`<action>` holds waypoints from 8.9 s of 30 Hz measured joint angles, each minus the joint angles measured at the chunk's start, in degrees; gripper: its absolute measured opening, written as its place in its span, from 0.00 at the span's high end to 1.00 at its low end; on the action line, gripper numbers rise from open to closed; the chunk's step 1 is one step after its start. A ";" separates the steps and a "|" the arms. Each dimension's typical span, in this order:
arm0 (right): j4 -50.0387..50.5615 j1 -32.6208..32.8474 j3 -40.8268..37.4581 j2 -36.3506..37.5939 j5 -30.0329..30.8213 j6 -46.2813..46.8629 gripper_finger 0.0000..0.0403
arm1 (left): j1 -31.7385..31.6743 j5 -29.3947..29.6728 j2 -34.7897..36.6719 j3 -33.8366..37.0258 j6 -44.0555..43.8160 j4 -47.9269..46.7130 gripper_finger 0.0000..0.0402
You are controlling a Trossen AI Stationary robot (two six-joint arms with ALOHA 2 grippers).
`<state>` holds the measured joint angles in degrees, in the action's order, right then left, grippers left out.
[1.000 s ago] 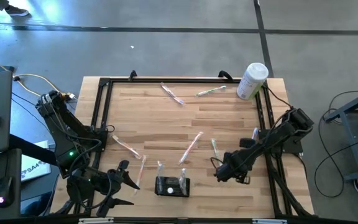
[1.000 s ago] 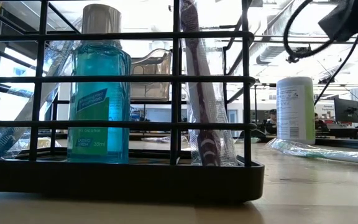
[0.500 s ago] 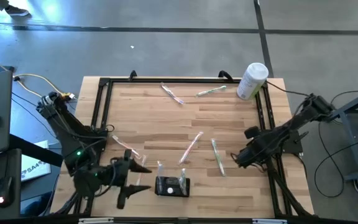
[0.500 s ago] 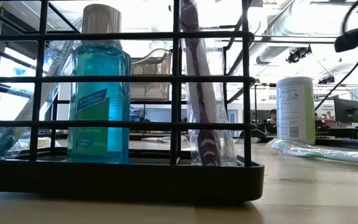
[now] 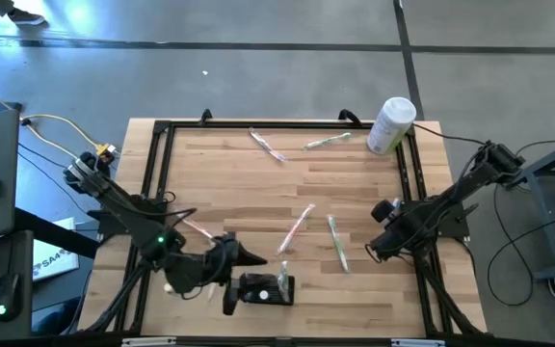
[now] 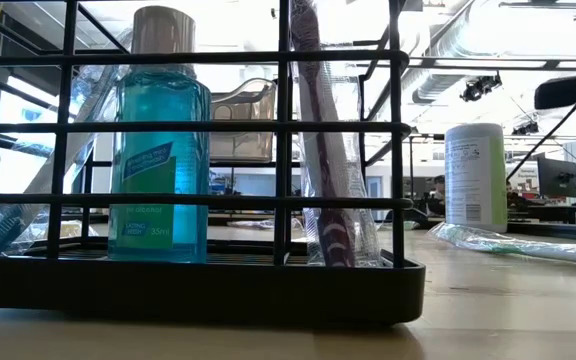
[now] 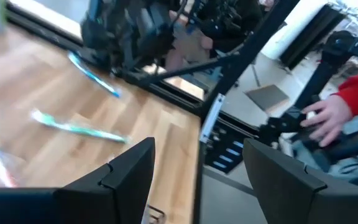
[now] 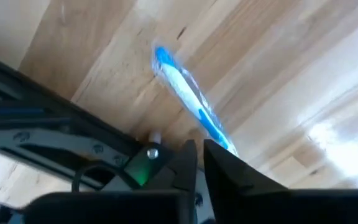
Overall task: Pick & Place toothbrushing station
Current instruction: Put the blue toothbrush into the black wire organizer
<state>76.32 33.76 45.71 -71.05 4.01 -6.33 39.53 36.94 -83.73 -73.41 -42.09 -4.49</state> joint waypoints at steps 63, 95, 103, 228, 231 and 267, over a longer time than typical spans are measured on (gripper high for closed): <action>-22.35 0.02 -14.56 -5.29 3.59 -17.14 0.96 | -0.92 -2.65 -1.77 -0.02 -1.70 2.38 0.40; -51.62 7.06 33.85 -6.28 60.64 -66.29 0.96 | -7.44 3.56 1.88 -0.07 -3.08 32.57 0.40; -54.59 5.35 37.68 -13.22 59.65 -71.78 0.96 | -15.84 -8.57 2.10 -0.07 -12.23 33.04 0.40; -67.95 6.23 38.08 -17.23 72.84 -40.33 0.52 | -30.34 -23.77 1.91 -0.09 -6.72 21.62 0.96; -63.12 6.48 38.12 -17.06 74.09 -29.46 0.54 | -26.29 -20.43 5.38 -0.02 4.74 20.62 0.96; -34.44 9.45 38.10 -4.74 54.70 32.88 0.58 | 13.38 53.16 -14.48 0.00 -7.76 -9.84 0.96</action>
<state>41.88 43.21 83.81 -75.79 58.71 26.55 52.90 90.10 -98.20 -73.41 -49.85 -14.33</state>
